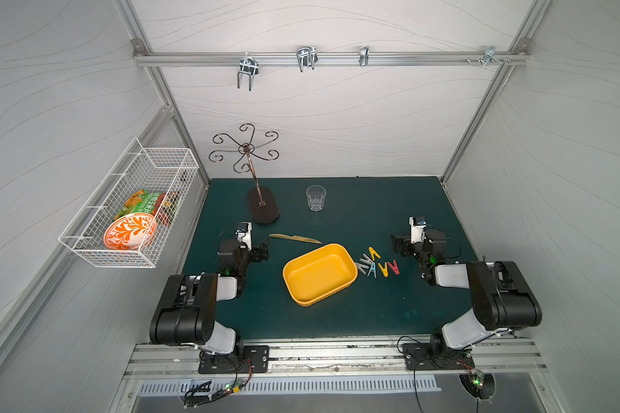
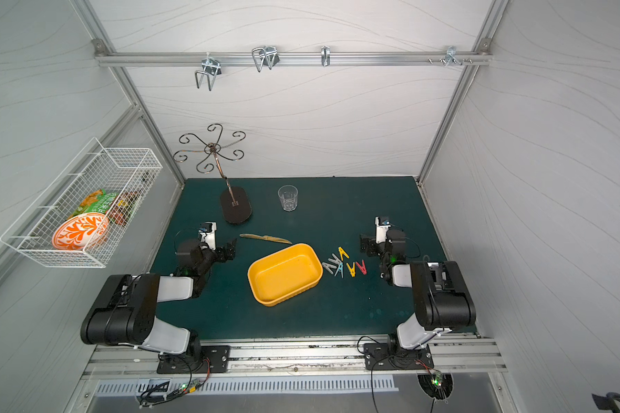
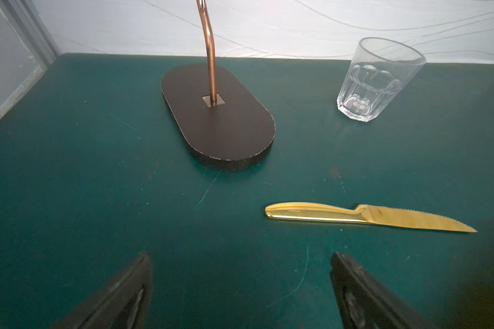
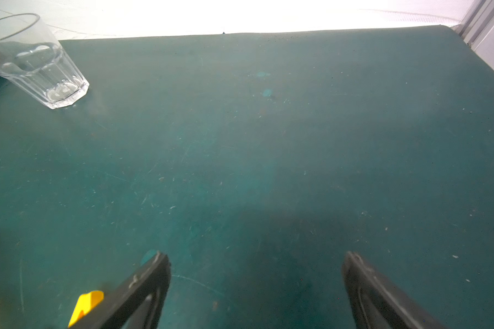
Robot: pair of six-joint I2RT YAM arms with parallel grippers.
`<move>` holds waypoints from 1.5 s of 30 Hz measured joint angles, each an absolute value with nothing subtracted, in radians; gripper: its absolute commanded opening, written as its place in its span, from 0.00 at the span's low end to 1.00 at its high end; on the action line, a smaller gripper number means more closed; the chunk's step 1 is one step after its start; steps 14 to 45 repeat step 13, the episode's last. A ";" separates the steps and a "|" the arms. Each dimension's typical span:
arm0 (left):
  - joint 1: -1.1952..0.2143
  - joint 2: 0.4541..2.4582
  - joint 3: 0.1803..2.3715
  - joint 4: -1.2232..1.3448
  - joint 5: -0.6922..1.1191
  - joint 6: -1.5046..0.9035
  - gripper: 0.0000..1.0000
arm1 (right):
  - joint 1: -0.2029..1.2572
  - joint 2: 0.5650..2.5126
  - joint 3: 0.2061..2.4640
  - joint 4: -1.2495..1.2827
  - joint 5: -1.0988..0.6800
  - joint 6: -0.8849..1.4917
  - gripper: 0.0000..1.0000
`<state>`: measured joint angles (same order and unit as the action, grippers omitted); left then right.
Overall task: Take the clothespins out of the storage box
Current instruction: Reset both arms
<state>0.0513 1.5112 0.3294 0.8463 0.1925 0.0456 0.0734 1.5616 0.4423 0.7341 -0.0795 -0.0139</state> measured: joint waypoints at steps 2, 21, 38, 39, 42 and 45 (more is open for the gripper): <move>0.051 1.525 0.332 0.845 0.187 0.045 0.99 | 0.073 1.562 0.442 0.734 -0.078 -0.016 0.99; 0.051 1.534 0.374 0.835 0.132 0.027 0.99 | 0.073 1.562 0.442 0.734 -0.078 -0.017 0.99; 0.051 1.534 0.374 0.835 0.132 0.027 0.99 | 0.073 1.562 0.442 0.734 -0.078 -0.017 0.99; 0.051 1.534 0.374 0.835 0.132 0.027 0.99 | 0.073 1.562 0.442 0.734 -0.078 -0.017 0.99; 0.051 1.534 0.374 0.835 0.132 0.027 0.99 | 0.073 1.562 0.442 0.734 -0.078 -0.017 0.99; 0.051 1.534 0.374 0.835 0.132 0.027 0.99 | 0.073 1.562 0.442 0.734 -0.078 -0.017 0.99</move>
